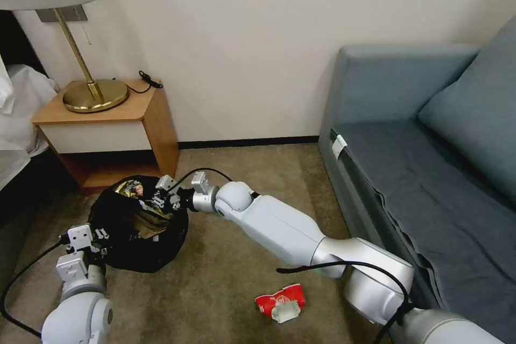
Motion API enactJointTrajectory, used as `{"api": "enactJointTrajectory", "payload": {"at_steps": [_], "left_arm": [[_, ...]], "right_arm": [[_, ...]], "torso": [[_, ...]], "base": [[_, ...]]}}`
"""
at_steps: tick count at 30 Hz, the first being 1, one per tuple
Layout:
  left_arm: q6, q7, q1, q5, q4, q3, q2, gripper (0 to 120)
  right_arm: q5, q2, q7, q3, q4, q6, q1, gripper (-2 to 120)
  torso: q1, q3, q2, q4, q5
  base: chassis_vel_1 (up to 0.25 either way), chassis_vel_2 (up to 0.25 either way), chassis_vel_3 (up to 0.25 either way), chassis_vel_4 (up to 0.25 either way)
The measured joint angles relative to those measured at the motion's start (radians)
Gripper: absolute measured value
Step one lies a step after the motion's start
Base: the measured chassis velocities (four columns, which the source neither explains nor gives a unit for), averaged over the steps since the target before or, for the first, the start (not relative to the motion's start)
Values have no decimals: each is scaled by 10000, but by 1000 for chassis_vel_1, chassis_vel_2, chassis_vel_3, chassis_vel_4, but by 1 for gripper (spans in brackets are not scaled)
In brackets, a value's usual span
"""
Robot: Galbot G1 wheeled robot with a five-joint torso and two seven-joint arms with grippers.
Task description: Pick up the trash bin, then pick up the garbage on the floor and place it into the trash bin.
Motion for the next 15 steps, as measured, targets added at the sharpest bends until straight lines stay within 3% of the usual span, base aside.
{"api": "enactJointTrajectory", "payload": {"at_steps": [15], "left_arm": [[-46, 0, -5, 53, 156, -52, -35, 2]], "right_arm": [[-143, -15, 160, -161, 328, 21, -273, 54]], "torso": [[0, -1, 0, 1, 1]], "base": [[0, 0, 0, 0]]}}
